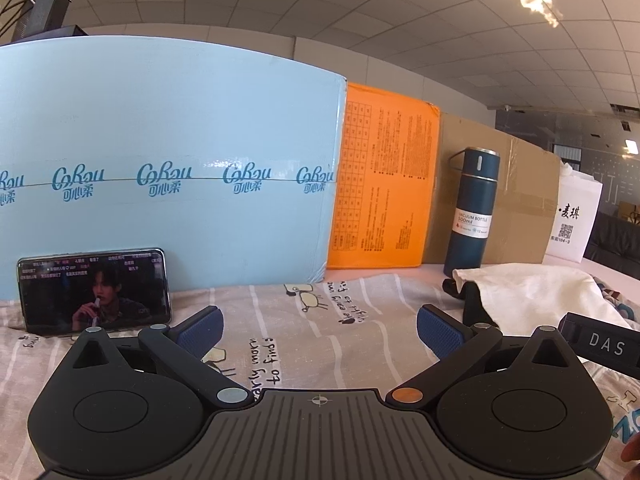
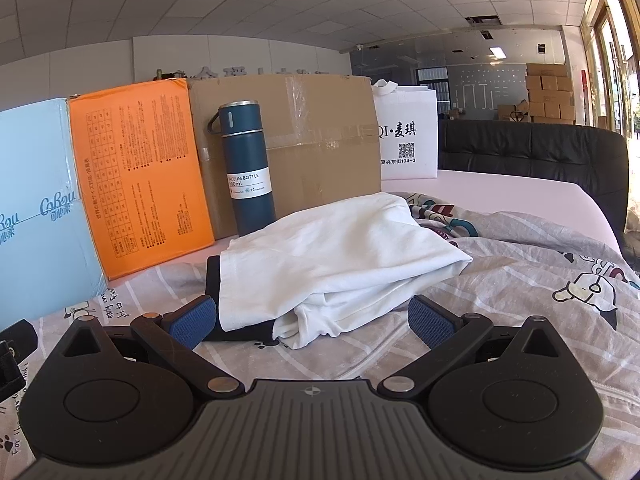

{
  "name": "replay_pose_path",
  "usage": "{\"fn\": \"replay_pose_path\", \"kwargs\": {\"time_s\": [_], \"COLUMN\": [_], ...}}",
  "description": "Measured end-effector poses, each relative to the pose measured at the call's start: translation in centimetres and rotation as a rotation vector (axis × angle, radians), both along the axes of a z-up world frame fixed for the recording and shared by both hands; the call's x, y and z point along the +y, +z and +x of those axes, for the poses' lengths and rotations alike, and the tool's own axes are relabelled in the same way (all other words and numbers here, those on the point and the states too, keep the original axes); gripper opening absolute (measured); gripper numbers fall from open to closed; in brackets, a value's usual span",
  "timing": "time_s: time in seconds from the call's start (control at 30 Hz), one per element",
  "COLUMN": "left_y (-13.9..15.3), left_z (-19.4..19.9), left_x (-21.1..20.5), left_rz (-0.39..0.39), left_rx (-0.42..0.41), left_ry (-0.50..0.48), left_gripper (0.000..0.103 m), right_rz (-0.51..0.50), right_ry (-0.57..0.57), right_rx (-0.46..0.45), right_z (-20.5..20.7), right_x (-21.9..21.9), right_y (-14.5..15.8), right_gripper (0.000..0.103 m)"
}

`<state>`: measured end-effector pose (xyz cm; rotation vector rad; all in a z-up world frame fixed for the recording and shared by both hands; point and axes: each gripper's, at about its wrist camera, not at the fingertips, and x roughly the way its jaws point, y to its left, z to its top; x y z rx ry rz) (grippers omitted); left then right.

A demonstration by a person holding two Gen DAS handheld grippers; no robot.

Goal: Fold clothes

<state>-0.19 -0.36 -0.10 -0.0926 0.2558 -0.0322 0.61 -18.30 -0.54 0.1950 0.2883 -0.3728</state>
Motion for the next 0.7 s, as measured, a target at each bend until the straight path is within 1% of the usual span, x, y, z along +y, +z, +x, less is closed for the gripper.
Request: {"fn": "replay_pose_path", "kwargs": {"time_s": [0.07,0.13,0.2,0.27,0.5,0.7], "left_y": [-0.1,-0.1,-0.2,-0.1,-0.2,-0.3], "left_z": [-0.2,0.3,-0.3,-0.3,-0.8,-0.8], "left_x": [-0.4,0.0,-0.8,-0.7,-1.4,-1.4], "left_rz": [0.007,0.007,0.051,0.064,0.088,0.083], "left_rx": [0.003,0.025,-0.001,-0.005,-0.043,-0.036], "left_ry": [-0.012,0.027,0.059,0.08,0.111,0.115], "left_gripper": [0.103,0.103,0.103,0.103,0.103,0.103], "right_rz": [0.005,0.01,0.003,-0.009,-0.013,-0.014], "right_ry": [-0.001,-0.006,-0.016,-0.023,-0.028,-0.028], "right_rx": [0.006,0.015,0.042,0.025,0.042,0.051], "right_z": [0.0,0.1,0.7,0.3,0.5,0.5], "right_x": [-0.1,-0.4,-0.5,-0.3,-0.2,-0.2], "right_y": [0.0,0.0,-0.1,-0.1,-0.2,-0.3], "right_gripper": [0.103,0.103,0.103,0.103,0.103,0.103]}}
